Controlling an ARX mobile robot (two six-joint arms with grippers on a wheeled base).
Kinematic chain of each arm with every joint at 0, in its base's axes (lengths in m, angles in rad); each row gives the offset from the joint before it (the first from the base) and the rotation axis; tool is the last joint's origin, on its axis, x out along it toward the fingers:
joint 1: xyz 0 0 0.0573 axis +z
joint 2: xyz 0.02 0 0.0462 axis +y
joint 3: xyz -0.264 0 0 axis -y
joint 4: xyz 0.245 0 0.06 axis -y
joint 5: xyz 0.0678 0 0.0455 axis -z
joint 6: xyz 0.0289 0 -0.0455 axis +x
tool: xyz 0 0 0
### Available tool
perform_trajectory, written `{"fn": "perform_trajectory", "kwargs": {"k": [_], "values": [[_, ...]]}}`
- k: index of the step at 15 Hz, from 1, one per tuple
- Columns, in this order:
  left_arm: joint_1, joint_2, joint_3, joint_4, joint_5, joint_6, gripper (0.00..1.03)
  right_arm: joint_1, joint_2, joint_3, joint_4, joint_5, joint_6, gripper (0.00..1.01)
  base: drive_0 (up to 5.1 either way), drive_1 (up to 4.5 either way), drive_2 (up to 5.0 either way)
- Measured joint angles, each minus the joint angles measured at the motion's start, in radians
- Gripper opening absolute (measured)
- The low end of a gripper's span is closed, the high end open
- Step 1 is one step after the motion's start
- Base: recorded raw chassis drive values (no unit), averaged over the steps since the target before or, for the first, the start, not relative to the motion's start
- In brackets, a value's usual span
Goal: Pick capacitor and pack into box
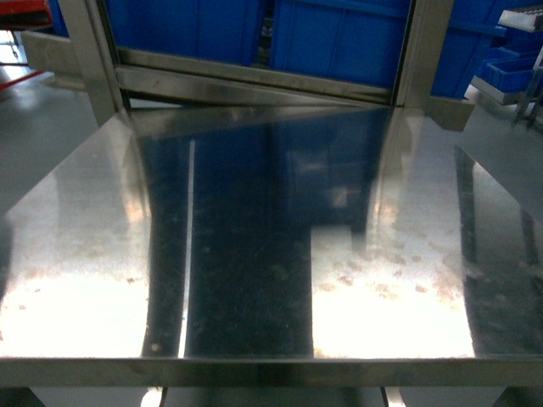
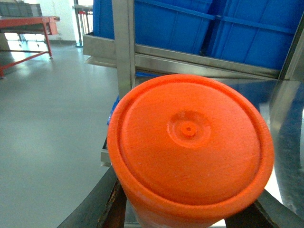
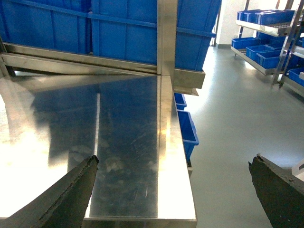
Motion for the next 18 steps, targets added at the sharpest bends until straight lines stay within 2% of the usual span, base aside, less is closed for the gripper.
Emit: {"fn": "perform_trajectory", "kwargs": {"k": [18], "values": [[0.000, 0.000, 0.000, -0.005, 0.002, 0.006, 0.44, 0.000, 0.000, 0.000, -0.005, 0.000, 0.000, 0.98, 0.0, 0.00, 0.0]]}}
